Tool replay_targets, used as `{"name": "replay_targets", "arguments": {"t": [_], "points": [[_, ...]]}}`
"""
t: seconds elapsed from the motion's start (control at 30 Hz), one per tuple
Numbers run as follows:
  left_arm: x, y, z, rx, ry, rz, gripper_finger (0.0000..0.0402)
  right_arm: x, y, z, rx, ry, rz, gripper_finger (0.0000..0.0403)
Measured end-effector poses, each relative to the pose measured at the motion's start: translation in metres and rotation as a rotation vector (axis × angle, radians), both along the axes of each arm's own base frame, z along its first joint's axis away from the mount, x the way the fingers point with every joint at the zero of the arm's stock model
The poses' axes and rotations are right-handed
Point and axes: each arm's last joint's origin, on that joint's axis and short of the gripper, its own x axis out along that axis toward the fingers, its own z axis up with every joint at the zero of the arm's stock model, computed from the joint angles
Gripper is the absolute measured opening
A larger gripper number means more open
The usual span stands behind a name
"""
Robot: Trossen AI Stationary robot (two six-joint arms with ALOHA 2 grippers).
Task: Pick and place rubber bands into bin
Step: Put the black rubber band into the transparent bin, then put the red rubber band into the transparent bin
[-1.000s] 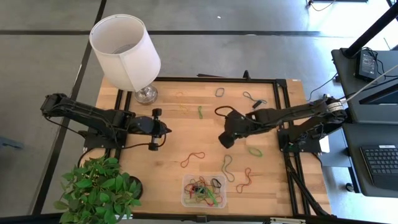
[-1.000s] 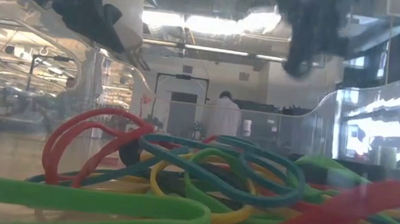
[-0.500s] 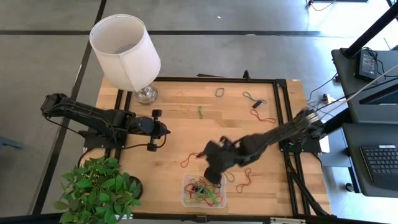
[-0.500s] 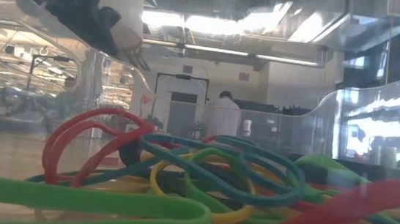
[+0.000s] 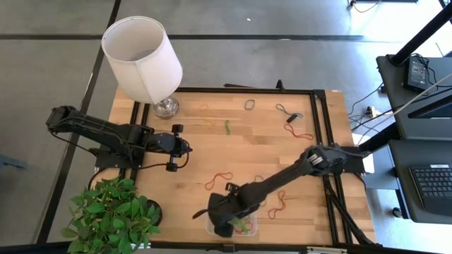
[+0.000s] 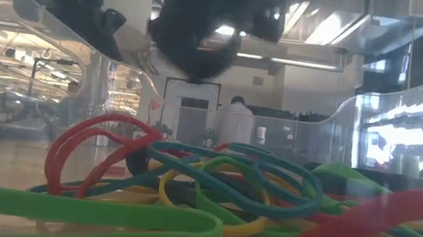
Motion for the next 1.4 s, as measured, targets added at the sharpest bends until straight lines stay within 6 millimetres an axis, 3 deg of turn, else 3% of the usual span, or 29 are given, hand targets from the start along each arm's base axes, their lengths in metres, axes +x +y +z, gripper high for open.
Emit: {"name": "replay_targets", "arguments": {"t": [0.17,0.27,0.73,0.93,1.03,1.2,1.4], "points": [[-0.001,0.000,-0.001,-0.008,0.010,-0.006,0.0002,0.004,0.005,-0.020,0.041,0.078,-0.047,0.0013],[-0.001,-0.001,-0.001,-0.025,0.020,-0.025,0.0003,0.003,0.005,-0.020,0.058,0.101,-0.095,0.0030],[-0.001,-0.001,-0.002,-0.035,0.026,-0.035,0.0002,-0.001,0.002,-0.013,0.055,0.112,-0.100,0.0203],[-0.001,-0.001,-0.001,-0.049,0.019,-0.023,0.0003,-0.009,0.000,-0.008,0.069,0.196,-0.091,0.0236],[-0.001,-0.001,-0.001,-0.053,0.013,-0.020,0.0002,-0.022,-0.004,0.006,0.027,0.232,-0.120,0.0230],[0.005,-0.005,-0.001,-0.075,0.015,-0.050,0.0003,-0.043,0.000,0.050,-0.160,0.043,-0.102,0.0184],[0.029,-0.016,-0.003,-0.082,0.073,-0.060,0.0003,-0.062,0.008,0.057,-0.301,0.056,0.028,0.0031]]}}
